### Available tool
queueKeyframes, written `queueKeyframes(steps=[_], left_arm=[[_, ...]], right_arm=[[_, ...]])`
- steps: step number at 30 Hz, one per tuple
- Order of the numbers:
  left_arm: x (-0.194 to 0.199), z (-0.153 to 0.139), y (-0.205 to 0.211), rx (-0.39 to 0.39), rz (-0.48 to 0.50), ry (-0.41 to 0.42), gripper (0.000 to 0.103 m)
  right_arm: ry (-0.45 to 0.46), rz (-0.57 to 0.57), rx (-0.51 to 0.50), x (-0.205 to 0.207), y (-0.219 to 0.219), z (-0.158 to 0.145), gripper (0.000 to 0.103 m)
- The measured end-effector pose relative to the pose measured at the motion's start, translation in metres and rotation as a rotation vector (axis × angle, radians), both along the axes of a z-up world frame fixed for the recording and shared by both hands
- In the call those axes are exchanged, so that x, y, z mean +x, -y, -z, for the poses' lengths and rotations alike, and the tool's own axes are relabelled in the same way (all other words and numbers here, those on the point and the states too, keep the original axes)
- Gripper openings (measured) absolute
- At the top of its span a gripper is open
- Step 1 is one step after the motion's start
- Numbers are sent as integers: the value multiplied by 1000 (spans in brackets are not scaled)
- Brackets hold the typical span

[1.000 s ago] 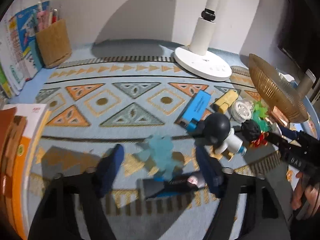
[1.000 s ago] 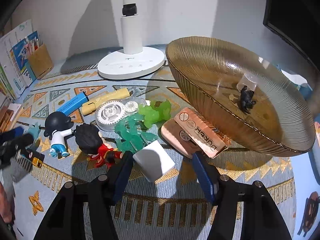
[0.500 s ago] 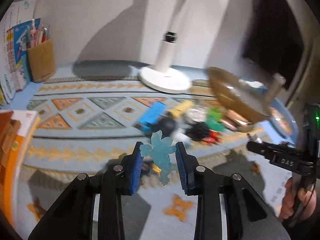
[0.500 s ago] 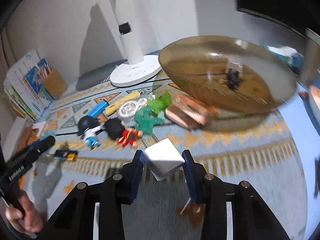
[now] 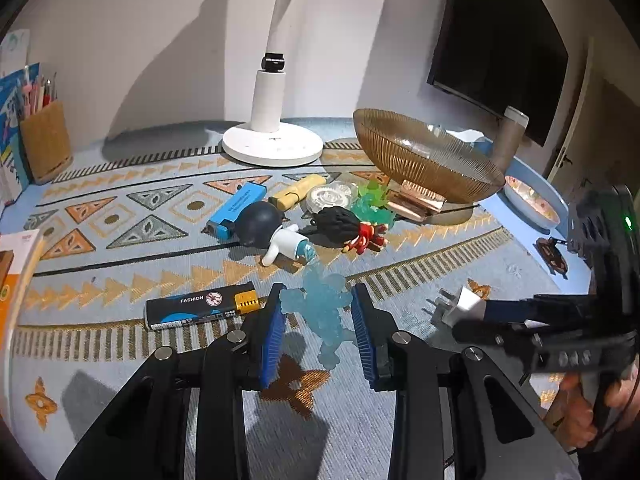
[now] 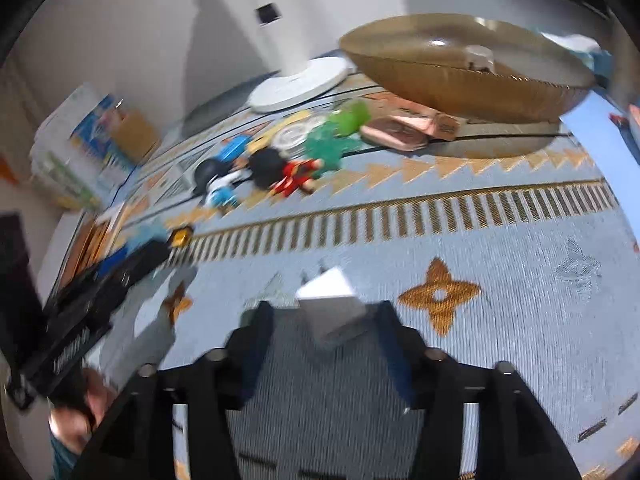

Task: Organize rigid objects
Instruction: 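Lift both items over the amber bowl and open both grippers to release them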

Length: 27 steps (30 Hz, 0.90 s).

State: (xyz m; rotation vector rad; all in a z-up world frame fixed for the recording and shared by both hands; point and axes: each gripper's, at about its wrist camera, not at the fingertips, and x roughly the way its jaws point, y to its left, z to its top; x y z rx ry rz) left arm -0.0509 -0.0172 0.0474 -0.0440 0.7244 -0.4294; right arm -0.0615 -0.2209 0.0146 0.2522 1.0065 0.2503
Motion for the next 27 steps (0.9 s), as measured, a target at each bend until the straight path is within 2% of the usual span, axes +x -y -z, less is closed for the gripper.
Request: queueKeyframes(steps=[4, 9, 10, 11, 13, 14, 17, 20, 22, 27], left_arm=[[-1, 0, 1, -1, 9, 6, 30], [-1, 0, 3, 6, 23, 9, 30], [-1, 0, 3, 5, 24, 7, 30], [0, 1, 3, 5, 23, 4, 30], [1, 2, 4, 10, 22, -4, 30], [1, 2, 4, 15, 21, -6, 30], [0, 2, 6, 35, 10, 1, 30], [-7, -4, 10, 57, -8, 25, 30], [-14, -12, 13, 41, 6, 31, 30], [-33, -61, 30, 17, 59, 138, 30]], right_arm=[[34, -22, -91, -10, -3, -2, 60], [63, -25, -136, 1, 0, 1, 59], [76, -25, -144, 1, -1, 2, 56], [82, -31, -145, 2, -4, 4, 46], [96, -30, -167, 0, -9, 6, 40], [98, -37, -165, -1, -12, 5, 32], [108, -21, -142, -7, -12, 0, 29], [137, 13, -102, -17, -4, -14, 26], [170, 39, -73, -24, 7, -28, 26], [302, 134, -67, -44, 38, -78, 26]])
